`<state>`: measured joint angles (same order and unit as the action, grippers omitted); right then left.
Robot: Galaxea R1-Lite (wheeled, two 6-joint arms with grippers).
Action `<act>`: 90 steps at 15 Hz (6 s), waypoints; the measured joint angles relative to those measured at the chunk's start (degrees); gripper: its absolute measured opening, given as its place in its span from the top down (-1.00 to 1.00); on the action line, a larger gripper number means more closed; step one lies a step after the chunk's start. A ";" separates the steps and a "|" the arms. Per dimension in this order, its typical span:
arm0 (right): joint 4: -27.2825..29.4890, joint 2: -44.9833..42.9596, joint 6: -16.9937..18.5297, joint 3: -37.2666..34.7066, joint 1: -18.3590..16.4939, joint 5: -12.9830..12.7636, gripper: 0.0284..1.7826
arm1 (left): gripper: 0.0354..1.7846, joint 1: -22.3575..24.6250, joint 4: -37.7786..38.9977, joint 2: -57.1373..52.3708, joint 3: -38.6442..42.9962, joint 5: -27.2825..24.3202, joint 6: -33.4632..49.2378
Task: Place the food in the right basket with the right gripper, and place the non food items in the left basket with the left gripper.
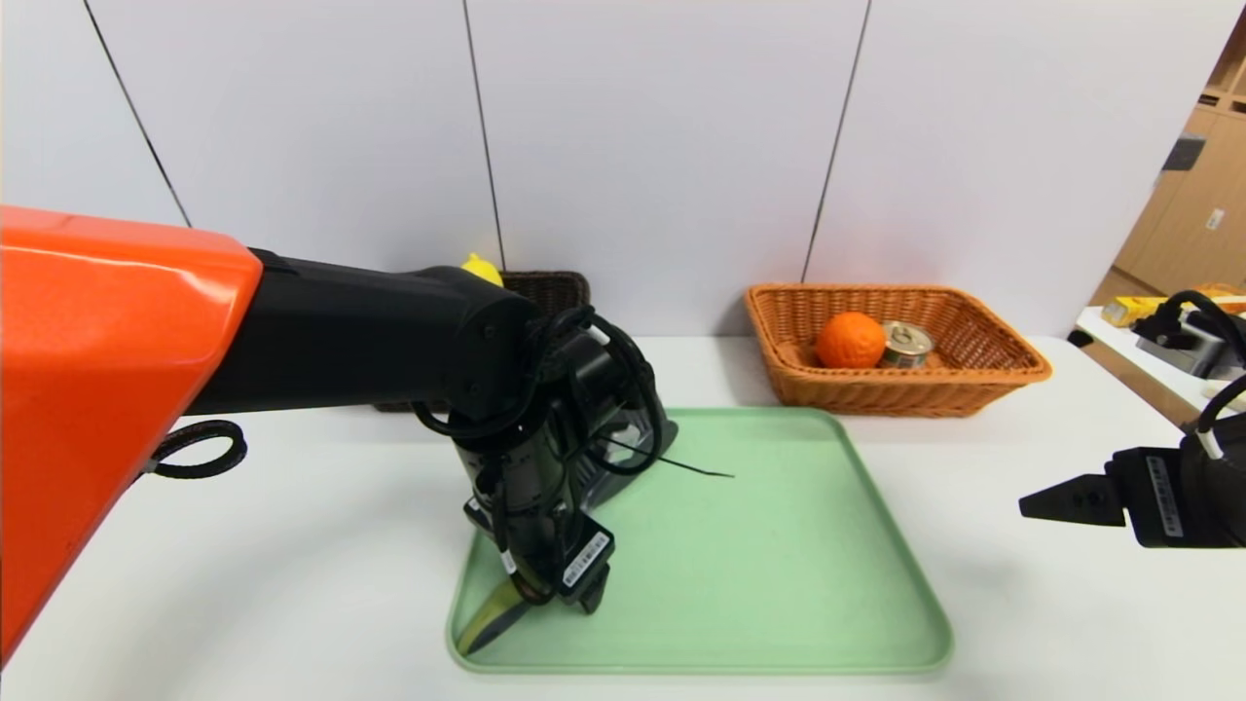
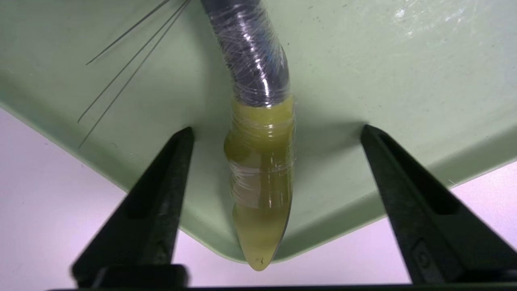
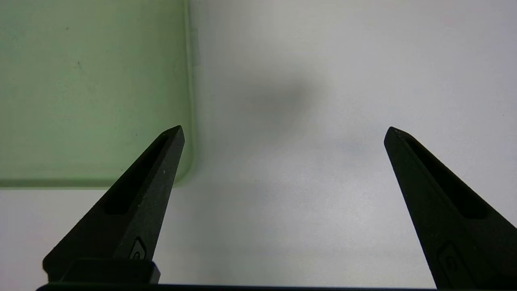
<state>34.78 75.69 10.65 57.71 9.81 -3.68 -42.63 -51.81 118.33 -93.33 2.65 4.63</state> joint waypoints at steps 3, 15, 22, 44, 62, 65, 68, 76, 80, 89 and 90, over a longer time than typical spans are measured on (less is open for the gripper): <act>0.00 0.00 0.01 -0.11 0.00 0.00 -0.92 | -0.02 0.00 -0.04 0.00 -0.05 0.05 0.05; -0.02 -0.20 0.00 -0.13 0.10 0.02 -0.92 | 0.55 -0.09 -0.09 -0.01 -4.46 -0.39 -0.61; -0.02 -0.20 -0.32 0.09 0.10 0.00 -0.92 | 0.55 -1.33 -0.09 -3.34 -7.58 -7.22 -0.67; -0.69 0.38 -0.11 1.29 2.06 -0.52 -0.92 | 0.55 28.92 -1.77 -23.91 -12.32 -14.47 -30.28; -0.63 2.28 0.12 1.00 2.11 -0.61 -0.92 | 0.55 40.22 7.94 -6.81 -18.99 -9.89 -75.14; -0.68 2.86 0.12 1.08 2.12 -0.59 -0.92 | 0.55 40.11 8.44 -5.11 -18.99 -9.84 -76.98; -0.80 3.39 0.11 1.41 2.15 -0.59 -0.92 | 0.55 39.66 8.16 -4.41 -18.93 -9.80 -77.20; -0.69 3.52 0.09 1.46 2.28 -0.63 -0.92 | -0.10 38.94 8.66 -3.80 -18.99 -8.64 -79.35; -0.69 3.24 0.11 1.55 2.28 -0.65 -0.92 | -0.43 38.84 11.70 -4.45 -19.41 -8.77 -77.37; -1.51 0.44 -12.23 6.89 2.01 -0.17 -0.92 | -0.76 30.07 3.77 -21.39 -17.14 -8.95 -19.13; -2.89 -0.01 -13.40 6.97 2.19 -0.01 -0.92 | -0.78 29.79 3.47 -24.56 -15.30 -8.84 -12.34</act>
<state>31.89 75.68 -2.74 64.68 12.01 -3.69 -12.84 -48.34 93.77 -108.63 -6.19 -7.70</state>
